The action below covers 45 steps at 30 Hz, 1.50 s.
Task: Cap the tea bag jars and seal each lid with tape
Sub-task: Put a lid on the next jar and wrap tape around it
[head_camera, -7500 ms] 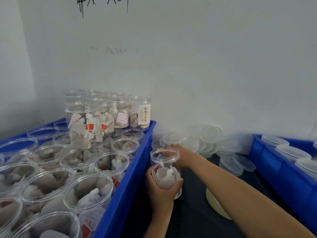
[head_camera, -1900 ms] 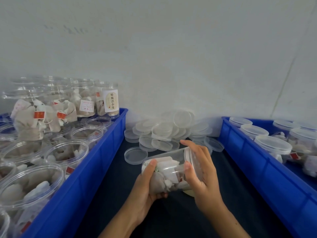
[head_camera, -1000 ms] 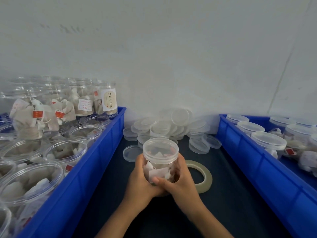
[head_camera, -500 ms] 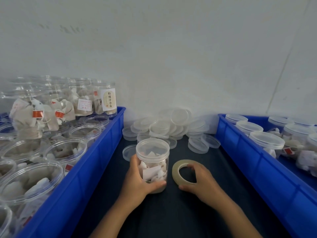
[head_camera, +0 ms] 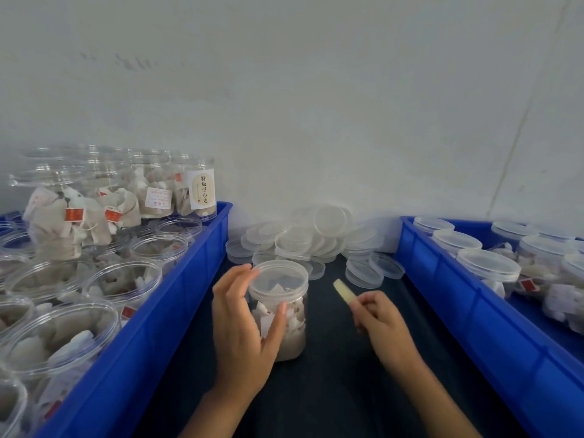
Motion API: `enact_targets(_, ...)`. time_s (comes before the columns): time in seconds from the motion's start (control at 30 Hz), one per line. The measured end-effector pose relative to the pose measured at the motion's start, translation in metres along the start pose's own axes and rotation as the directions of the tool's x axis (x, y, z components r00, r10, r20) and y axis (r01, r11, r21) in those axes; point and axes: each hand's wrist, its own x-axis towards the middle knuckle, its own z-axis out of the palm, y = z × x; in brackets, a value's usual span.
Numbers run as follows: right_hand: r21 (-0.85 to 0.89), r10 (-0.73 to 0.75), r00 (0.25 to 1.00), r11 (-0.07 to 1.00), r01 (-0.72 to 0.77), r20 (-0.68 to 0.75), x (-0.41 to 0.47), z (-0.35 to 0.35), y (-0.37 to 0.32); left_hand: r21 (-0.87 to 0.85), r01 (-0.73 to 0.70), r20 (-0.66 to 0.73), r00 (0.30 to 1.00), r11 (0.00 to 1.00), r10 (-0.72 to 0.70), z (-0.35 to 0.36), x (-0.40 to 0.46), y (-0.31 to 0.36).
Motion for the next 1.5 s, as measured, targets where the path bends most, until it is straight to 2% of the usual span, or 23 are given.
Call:
enact_targets(0.1, 0.267, 0.048, 0.999, 0.963, -0.043, -0.011, 0.001, -0.005, -0.005, 0.062, -0.127, 0.025, 0.992, 0.99, 0.126, 0.001, -0.001, 0.005)
enact_targets(0.23, 0.644, 0.082, 0.987, 0.75, -0.151, 0.137, 0.003, -0.015, -0.008, 0.178, -0.28, 0.114, 0.958, 0.943, 0.263, 0.002, -0.003, 0.004)
enact_targets(0.33, 0.74, 0.027, 0.971, 0.643, -0.198, 0.237, 0.001, -0.019, -0.008, 0.176, -0.41, 0.18, 0.907, 0.895, 0.381, 0.004, -0.006, 0.007)
enact_targets(0.47, 0.745, -0.047, 0.957, 0.639, -0.191, 0.286, -0.005, -0.022, -0.008, 0.097, -0.515, 0.364, 0.815, 0.852, 0.451, 0.01, -0.01, 0.018)
enact_targets(0.57, 0.728, -0.083, 0.938, 0.655, -0.204, 0.337, -0.009, -0.026, -0.009, -0.033, -0.438, 0.525, 0.757, 0.898, 0.388, 0.014, -0.015, 0.026)
enact_targets(0.7, 0.765, -0.109, 0.921, 0.597, -0.24, 0.374, -0.015, -0.025, -0.007, -0.098, -0.136, 0.712, 0.682, 0.986, 0.165, 0.02, -0.02, 0.029)
enact_targets(0.77, 0.804, -0.127, 0.918, 0.537, -0.255, 0.376, -0.02, -0.02, -0.005, -0.126, -0.059, 0.745, 0.654, 0.99, 0.134, 0.022, -0.024, 0.026)
enact_targets(0.87, 0.851, -0.175, 0.897, 0.429, -0.302, 0.407, -0.027, -0.011, -0.008, -0.165, 0.033, 0.744, 0.661, 0.986, 0.103, 0.024, -0.026, 0.026)
enact_targets(0.93, 0.859, -0.202, 0.89, 0.415, -0.299, 0.408, -0.031, -0.01, -0.012, -0.181, 0.109, 0.745, 0.664, 0.977, 0.064, 0.024, -0.028, 0.027)
enact_targets(1.0, 0.857, -0.199, 0.891, 0.42, -0.298, 0.408, -0.032, -0.013, -0.015, -0.211, 0.09, 0.71, 0.699, 0.973, 0.089, 0.024, -0.026, 0.027)
enact_targets(1.07, 0.853, -0.148, 0.892, 0.395, -0.342, 0.427, -0.033, -0.018, -0.016, -0.2, -0.017, 0.69, 0.707, 0.98, 0.153, 0.022, -0.022, 0.025)
enact_targets(1.13, 0.835, -0.082, 0.907, 0.431, -0.343, 0.414, -0.033, -0.02, -0.015, -0.164, -0.093, 0.709, 0.681, 0.982, 0.183, 0.022, -0.021, 0.022)
enact_targets(1.2, 0.81, -0.05, 0.929, 0.509, -0.291, 0.366, -0.033, -0.021, -0.013, -0.12, -0.092, 0.735, 0.661, 0.988, 0.151, 0.023, -0.022, 0.02)
enact_targets(1.33, 0.624, -0.046, 0.976, 0.775, -0.099, 0.212, -0.034, -0.018, -0.007, -0.145, 0.022, 0.744, 0.662, 0.989, 0.094, 0.026, -0.028, 0.026)
enact_targets(1.4, 0.525, -0.088, 0.976, 0.85, -0.031, 0.2, -0.036, -0.017, -0.008, -0.159, 0.076, 0.702, 0.71, 0.984, 0.059, 0.025, -0.027, 0.029)
enact_targets(1.5, 0.435, -0.191, 0.951, 0.898, 0.069, 0.243, -0.039, -0.014, -0.013, -0.194, 0.148, 0.587, 0.809, 0.97, -0.006, 0.02, -0.023, 0.034)
